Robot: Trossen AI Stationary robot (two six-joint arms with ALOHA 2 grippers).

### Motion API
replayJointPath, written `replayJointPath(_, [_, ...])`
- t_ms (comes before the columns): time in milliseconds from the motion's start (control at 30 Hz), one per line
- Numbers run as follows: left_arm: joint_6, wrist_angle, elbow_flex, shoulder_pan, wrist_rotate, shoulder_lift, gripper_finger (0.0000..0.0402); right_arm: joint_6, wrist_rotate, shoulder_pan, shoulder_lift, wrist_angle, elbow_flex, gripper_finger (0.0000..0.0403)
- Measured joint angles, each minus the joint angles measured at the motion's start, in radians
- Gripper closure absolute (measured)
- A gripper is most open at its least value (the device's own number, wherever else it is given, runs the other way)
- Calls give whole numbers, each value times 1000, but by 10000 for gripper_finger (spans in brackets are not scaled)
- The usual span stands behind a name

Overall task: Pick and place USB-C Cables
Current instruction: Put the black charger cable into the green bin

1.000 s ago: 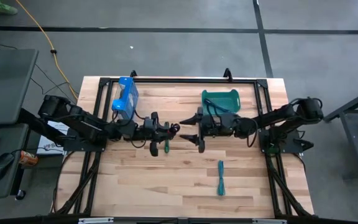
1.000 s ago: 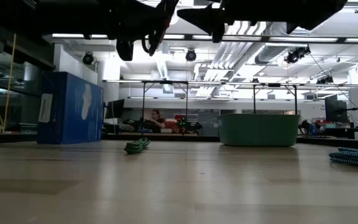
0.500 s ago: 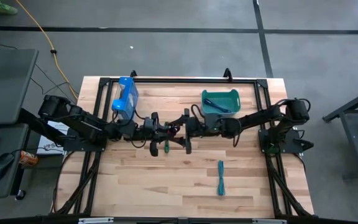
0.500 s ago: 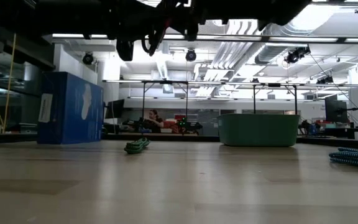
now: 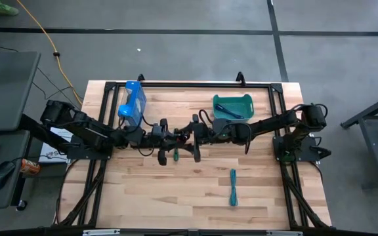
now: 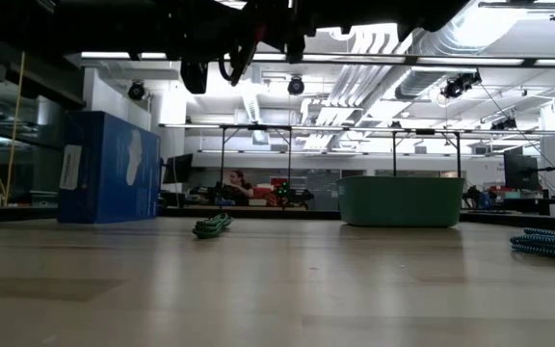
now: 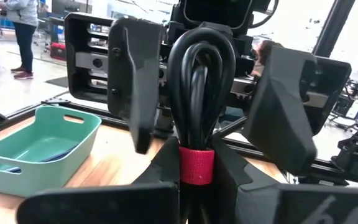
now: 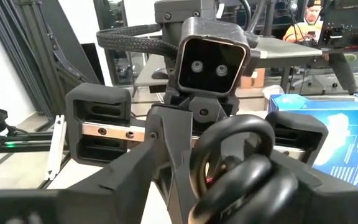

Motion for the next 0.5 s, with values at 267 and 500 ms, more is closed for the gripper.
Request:
replayJointPath(267, [1,0,0,-1,3,0,377,10,7,-2,-1,0,0,322])
replayJointPath(500, [3,0,0,0,-1,0,343,12,3,-4,-1,0,0,385])
